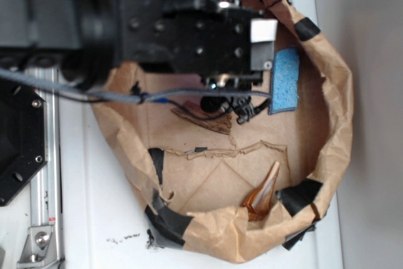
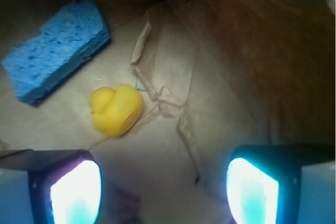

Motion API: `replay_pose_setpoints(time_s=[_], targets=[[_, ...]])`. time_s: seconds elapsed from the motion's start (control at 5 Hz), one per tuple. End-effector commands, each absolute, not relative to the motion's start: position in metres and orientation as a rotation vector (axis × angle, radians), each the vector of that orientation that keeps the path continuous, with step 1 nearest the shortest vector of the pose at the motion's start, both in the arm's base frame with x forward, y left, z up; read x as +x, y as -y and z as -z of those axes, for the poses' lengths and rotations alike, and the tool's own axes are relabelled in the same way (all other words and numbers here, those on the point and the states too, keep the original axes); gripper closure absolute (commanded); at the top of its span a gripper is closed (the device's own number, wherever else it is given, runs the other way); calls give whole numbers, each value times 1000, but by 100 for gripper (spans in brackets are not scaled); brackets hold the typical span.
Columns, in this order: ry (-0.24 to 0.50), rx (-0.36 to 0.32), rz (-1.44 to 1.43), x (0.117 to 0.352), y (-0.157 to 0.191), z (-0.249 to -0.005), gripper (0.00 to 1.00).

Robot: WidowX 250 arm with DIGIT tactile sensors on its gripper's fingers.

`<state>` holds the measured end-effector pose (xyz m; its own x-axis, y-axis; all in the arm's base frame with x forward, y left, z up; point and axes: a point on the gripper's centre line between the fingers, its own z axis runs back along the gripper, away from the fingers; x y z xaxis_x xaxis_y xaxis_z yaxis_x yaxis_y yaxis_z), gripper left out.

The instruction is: Grab the yellow duck.

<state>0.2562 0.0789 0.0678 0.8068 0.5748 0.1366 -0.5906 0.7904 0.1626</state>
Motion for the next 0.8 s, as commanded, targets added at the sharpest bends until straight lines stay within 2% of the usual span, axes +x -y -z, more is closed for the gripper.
replay_pose_setpoints(time_s=[0.0, 0.4, 0.6], targets=[[124, 203, -644, 257, -93, -81, 0], [124, 203, -644, 257, -93, -81, 0], [179, 196, -626, 268, -104, -77, 0]])
